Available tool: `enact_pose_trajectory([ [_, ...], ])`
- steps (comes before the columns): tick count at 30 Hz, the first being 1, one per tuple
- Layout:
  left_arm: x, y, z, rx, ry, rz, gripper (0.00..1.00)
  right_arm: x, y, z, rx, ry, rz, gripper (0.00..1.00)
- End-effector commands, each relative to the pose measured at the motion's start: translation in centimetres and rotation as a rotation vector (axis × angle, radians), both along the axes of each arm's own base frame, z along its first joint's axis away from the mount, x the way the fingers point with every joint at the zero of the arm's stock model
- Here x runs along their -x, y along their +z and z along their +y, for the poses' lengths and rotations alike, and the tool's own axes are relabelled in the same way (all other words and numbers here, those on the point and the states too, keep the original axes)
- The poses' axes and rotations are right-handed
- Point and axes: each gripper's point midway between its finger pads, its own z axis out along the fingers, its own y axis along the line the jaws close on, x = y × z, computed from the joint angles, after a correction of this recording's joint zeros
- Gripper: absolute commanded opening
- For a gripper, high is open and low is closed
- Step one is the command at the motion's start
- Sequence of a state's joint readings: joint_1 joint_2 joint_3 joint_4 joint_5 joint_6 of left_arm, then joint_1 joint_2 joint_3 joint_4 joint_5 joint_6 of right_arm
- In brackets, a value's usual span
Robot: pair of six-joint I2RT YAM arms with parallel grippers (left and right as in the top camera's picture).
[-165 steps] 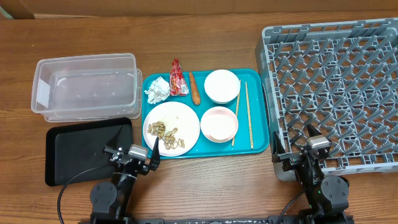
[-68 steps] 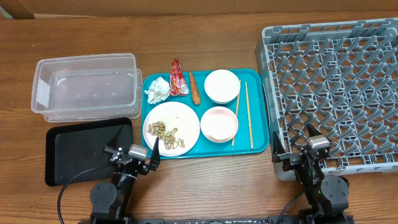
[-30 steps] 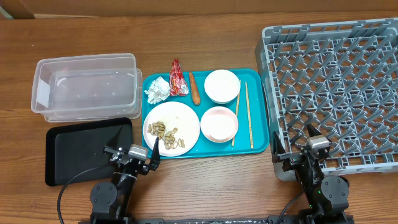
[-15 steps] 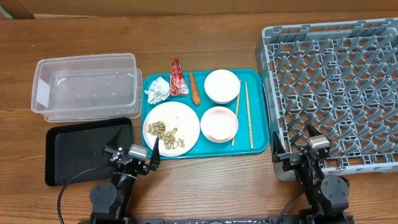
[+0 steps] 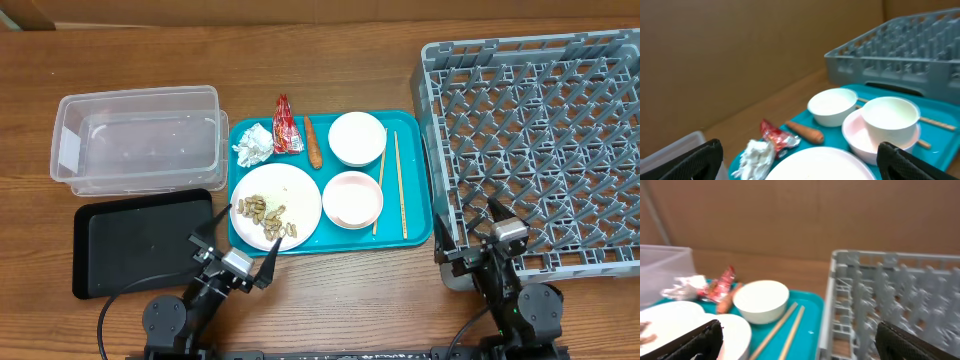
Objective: Sort waste into correct bins and load items into the dishwasher
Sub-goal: 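Reach the left gripper to the white cup and grasp it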
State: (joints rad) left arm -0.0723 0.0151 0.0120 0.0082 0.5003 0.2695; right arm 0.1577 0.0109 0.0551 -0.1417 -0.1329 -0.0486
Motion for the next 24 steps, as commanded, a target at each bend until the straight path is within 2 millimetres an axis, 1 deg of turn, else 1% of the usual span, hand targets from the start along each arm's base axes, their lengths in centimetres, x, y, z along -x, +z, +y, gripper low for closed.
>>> enact_pose_trajectory([
  [1,1.3,3.2,-1.0,0.069,-0.076,-0.026,1.00,0.8,2.2,1.0,-0.035,0.068,-0.030,1.00],
  [4,1.8,6.5,-0.4,0.085,-0.040,-0.055,1.00,1.6,4.3,0.9,-0.042,0.068,-0.036,1.00],
  [5,2.1,8.0,-0.1,0.087,-0.018,-0.060,1.00,2.0,5.6,0.8,-0.042,0.068,-0.042,1.00],
  [6,2.2,8.8,0.1,0.088,-0.005,-0.058,1.00,2.2,6.1,0.8,-0.042,0.067,-0.043,1.00],
  [8,2.4,10.9,0.7,0.088,0.030,-0.029,1.00,2.7,8.1,0.6,-0.062,0.059,-0.043,1.00],
  [11,2.2,13.0,1.1,0.082,0.062,0.040,1.00,3.3,10.7,0.5,-0.084,0.057,-0.023,1.00],
  [14,1.2,15.0,1.4,0.067,0.093,0.167,1.00,3.1,12.6,0.5,-0.074,0.054,0.051,1.00],
  [16,0.3,15.9,1.4,0.057,0.099,0.248,1.00,2.7,13.2,0.6,-0.065,0.051,0.122,1.00],
  [19,-1.4,16.8,1.3,0.035,0.106,0.419,1.00,1.8,13.6,0.8,-0.045,0.049,0.284,1.00],
  [21,-2.5,17.3,1.2,0.021,0.110,0.526,1.00,1.1,13.7,1.1,-0.032,0.053,0.398,1.00],
  [24,-4.2,17.6,1.3,-0.002,0.132,0.661,1.00,0.1,14.1,1.8,-0.025,0.080,0.513,1.00],
])
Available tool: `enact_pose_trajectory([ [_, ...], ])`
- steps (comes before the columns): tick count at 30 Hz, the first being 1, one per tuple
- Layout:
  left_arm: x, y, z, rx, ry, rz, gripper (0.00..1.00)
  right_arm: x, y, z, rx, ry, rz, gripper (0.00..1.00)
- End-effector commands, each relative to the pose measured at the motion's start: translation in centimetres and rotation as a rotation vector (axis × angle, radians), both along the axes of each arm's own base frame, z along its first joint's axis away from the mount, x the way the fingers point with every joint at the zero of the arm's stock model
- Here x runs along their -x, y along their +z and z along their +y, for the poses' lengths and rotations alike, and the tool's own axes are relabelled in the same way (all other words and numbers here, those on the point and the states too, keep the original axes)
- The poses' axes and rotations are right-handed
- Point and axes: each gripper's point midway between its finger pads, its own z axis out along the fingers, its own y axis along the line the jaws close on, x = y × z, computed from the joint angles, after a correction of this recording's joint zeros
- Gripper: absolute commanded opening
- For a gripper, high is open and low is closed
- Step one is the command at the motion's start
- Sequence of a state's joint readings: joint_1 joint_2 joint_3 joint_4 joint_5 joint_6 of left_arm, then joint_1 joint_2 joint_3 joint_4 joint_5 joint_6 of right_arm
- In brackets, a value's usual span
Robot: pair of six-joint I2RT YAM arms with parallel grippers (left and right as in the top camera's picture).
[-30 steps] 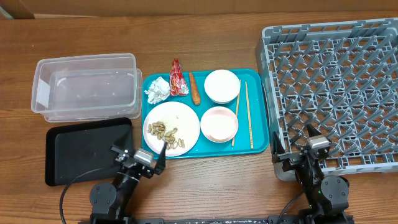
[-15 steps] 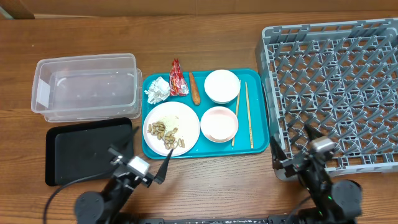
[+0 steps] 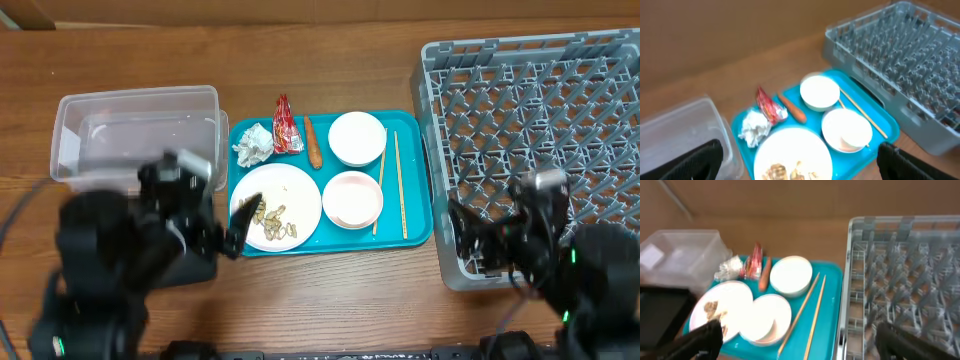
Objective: Sort waste into correct bins and load items into the dishwasher
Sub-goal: 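Reach the left gripper to the white cup and grasp it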
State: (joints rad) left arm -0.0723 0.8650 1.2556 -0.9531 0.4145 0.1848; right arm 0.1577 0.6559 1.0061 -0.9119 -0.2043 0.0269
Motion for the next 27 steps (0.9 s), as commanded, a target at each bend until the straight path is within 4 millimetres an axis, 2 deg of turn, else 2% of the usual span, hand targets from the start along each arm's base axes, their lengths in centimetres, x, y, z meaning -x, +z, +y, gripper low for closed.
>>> enact_pose_trajectory([
  [1,-2.5,1.4,0.3,-0.024,0.034,0.091,1.00,-1.5,2.2,1.2,-0.025,0.049,0.054,1.00],
  [5,-4.1,0.1,1.7,-0.091,0.103,0.212,1.00,-1.8,2.1,4.7,-0.128,0.227,0.142,1.00],
  [9,-4.6,-1.6,2.4,-0.133,0.135,0.301,1.00,-1.8,2.1,8.0,-0.265,0.414,0.213,1.00],
  [12,-4.4,-2.2,2.4,-0.138,0.135,0.332,1.00,-3.1,0.1,8.3,-0.300,0.348,0.331,1.00],
  [14,-4.2,-2.1,2.5,-0.137,0.136,0.330,1.00,-3.8,-2.4,8.5,-0.259,0.270,0.429,1.00],
  [18,-4.3,-1.2,2.5,-0.120,0.147,0.296,1.00,-4.0,-7.5,9.5,-0.069,0.133,0.560,1.00],
  [20,-4.3,-0.9,2.5,-0.119,0.148,0.278,1.00,-4.0,-10.1,11.0,0.060,0.083,0.589,1.00],
  [23,-4.0,-1.0,2.3,-0.099,0.151,0.296,1.00,-4.6,-11.9,11.2,0.144,-0.023,0.587,1.00],
  [27,-3.2,-0.6,0.1,0.035,0.086,0.345,1.00,-5.4,-12.7,11.4,0.127,-0.092,0.595,1.00],
])
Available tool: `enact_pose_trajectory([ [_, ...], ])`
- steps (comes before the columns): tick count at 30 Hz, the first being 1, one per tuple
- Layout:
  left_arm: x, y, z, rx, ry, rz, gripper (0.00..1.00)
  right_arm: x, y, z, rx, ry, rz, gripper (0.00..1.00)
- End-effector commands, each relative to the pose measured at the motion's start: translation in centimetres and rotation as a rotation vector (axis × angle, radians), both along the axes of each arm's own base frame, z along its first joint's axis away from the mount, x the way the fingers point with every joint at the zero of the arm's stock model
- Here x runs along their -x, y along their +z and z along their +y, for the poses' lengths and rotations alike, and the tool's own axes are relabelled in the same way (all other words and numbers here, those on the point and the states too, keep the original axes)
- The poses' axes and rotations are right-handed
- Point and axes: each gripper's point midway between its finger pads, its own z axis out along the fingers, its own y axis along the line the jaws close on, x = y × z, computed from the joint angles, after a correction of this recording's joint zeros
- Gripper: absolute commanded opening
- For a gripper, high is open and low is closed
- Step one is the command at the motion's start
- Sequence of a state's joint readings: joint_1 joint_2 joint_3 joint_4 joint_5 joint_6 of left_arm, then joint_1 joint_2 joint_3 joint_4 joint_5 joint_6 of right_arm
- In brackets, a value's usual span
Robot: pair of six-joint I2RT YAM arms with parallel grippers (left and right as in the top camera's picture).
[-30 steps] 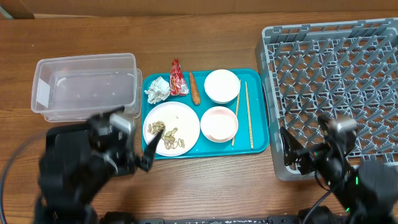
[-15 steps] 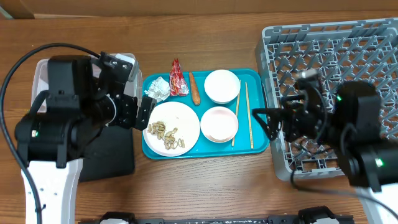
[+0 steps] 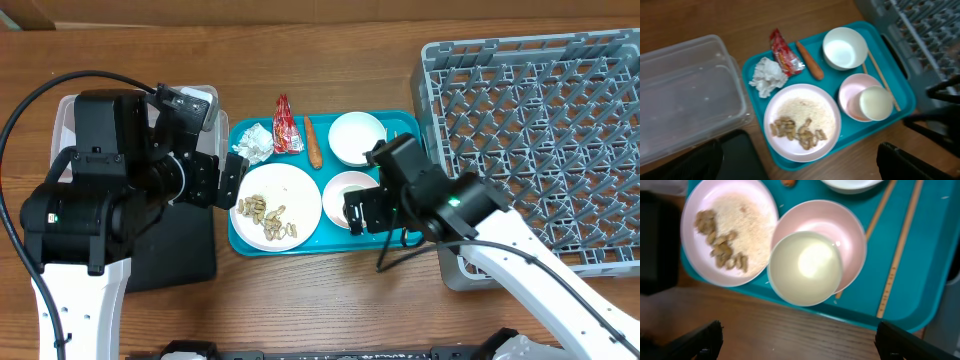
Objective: Sort waste into correct bins and load items into the dishwasher
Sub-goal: 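Reach the left gripper to the white cup and grasp it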
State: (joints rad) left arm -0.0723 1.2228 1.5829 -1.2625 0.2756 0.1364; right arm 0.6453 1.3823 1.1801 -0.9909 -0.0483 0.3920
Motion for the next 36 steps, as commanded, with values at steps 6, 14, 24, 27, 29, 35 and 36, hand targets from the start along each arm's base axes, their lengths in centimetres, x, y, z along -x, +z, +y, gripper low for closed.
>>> enact_pose_trajectory([
  [6,1.2,2.5,-5.0,0.254,-0.150,0.010,1.00,-4.0,3.2,-4.5,-0.018,-0.319,-0.127,1.00],
  [14,-0.6,-3.9,-10.0,0.022,-0.235,0.153,1.00,-4.5,7.0,-11.6,-0.126,-0.550,-0.176,1.00],
  [24,-4.9,-15.4,-15.3,-0.050,-0.127,0.428,0.60,-1.2,5.6,-17.3,-0.063,-0.727,-0.042,1.00],
  [27,-4.5,-19.4,-16.7,-0.070,-0.154,0.536,0.54,-1.0,5.5,-17.4,-0.057,-0.728,-0.033,1.00],
  [29,-4.1,-21.6,-17.1,-0.100,-0.162,0.588,0.49,-1.1,5.5,-17.4,-0.060,-0.728,-0.037,1.00],
  [35,-3.3,-25.3,-17.8,-0.157,-0.180,0.667,0.36,-1.1,5.5,-17.4,-0.058,-0.727,-0.034,1.00],
  [36,-3.4,-25.2,-17.7,-0.161,-0.178,0.663,0.38,-1.1,5.4,-17.4,-0.058,-0.727,-0.033,1.00],
])
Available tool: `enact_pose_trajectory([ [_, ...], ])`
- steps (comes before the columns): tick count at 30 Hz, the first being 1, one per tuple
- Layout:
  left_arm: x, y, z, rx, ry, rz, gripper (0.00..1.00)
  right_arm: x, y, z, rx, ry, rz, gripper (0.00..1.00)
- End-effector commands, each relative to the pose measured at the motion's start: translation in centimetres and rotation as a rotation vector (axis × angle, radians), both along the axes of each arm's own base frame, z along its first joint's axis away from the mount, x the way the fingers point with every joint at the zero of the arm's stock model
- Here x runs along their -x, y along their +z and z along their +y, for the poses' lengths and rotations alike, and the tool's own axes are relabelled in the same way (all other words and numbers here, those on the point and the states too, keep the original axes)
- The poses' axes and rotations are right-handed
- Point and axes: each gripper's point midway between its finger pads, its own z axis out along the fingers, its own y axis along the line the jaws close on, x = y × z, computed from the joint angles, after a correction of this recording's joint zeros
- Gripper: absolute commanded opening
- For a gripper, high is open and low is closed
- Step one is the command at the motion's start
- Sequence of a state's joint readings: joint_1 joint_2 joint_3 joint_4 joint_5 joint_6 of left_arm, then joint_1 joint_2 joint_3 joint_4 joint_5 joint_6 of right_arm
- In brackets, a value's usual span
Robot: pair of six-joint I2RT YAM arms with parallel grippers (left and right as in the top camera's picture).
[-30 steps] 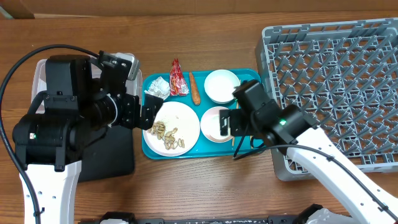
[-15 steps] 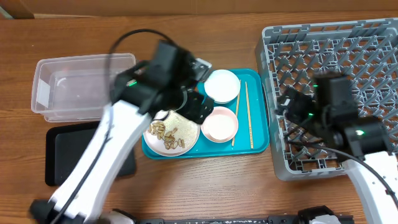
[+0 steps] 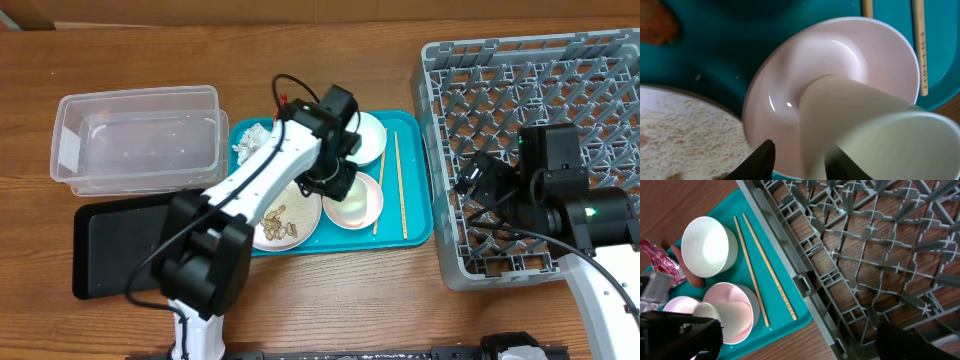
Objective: Sort waste into correct bins and load items into the dishwasher
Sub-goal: 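Reach the left gripper to the white cup and grasp it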
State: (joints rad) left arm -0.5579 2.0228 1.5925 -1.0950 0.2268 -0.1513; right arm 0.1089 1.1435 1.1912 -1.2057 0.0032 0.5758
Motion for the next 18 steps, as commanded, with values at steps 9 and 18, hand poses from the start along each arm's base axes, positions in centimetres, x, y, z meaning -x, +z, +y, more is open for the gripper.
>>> enact_pose_trajectory([
  [9,-0.5,3.3,-0.3,0.029,0.005,-0.091,0.33,-0.7,-0.1,0.0,-0.004,-0.004,0.010,1.00],
  [18,-0.2,2.6,-1.0,0.036,-0.012,-0.097,0.37,-0.8,-0.8,0.0,-0.001,-0.004,0.043,1.00],
])
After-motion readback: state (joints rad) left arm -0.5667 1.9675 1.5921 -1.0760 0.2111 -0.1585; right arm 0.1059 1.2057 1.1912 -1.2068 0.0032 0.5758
